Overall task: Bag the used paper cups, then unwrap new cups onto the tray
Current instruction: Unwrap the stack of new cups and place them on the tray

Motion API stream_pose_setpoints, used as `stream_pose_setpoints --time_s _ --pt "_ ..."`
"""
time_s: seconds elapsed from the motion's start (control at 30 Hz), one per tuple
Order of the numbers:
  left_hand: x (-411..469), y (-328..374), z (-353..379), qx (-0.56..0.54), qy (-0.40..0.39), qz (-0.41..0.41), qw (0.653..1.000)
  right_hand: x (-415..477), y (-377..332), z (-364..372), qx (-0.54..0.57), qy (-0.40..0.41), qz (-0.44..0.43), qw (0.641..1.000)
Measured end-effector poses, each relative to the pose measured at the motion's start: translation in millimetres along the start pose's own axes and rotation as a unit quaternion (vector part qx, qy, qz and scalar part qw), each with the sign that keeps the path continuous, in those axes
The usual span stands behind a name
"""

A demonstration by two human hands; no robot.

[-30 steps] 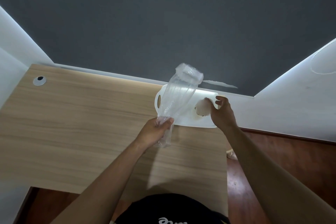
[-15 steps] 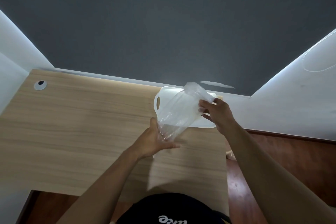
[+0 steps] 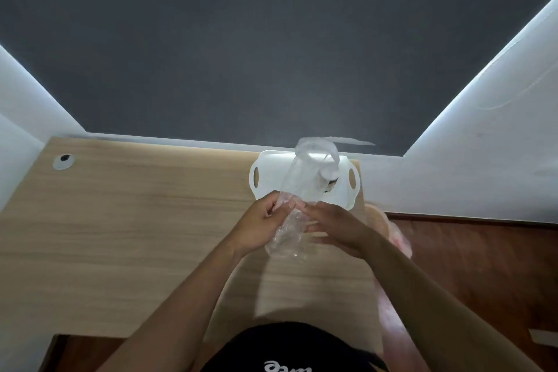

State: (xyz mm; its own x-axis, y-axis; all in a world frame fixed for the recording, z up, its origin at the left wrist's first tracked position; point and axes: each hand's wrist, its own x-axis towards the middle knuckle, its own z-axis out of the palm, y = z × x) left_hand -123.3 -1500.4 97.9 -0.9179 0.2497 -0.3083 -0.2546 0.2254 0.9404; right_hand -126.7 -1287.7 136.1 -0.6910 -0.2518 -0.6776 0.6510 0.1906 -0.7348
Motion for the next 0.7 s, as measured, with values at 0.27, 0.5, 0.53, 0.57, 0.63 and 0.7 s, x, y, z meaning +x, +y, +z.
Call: stream_pose_setpoints --time_s 0.27,0.5,0.53,0.57,0.63,0.7 --pt "6 12 29 0.005 -0.054 0.074 0.996 -13 40 -30 0.156 0.113 -0.083 0.978" --pt "22 16 85 -0.014 -0.086 0.006 0.996 -38 81 -80 0.243 0.221 -0.091 0.94" --pt "26 18 97 -0.012 -0.093 0.001 0.996 -43 89 -89 0.248 0.227 -0.085 0.938" --pt "29 18 106 -0.007 -0.094 0.0 0.996 -46 95 -96 0.246 0.224 -0.082 0.94" --pt "39 19 129 0.013 -0.092 0.002 0.996 -53 110 -114 0.261 0.221 -0.081 0.936" --pt "50 18 154 0.033 -0.094 -0.002 0.995 -63 116 -129 0.292 0.236 -0.075 0.924"
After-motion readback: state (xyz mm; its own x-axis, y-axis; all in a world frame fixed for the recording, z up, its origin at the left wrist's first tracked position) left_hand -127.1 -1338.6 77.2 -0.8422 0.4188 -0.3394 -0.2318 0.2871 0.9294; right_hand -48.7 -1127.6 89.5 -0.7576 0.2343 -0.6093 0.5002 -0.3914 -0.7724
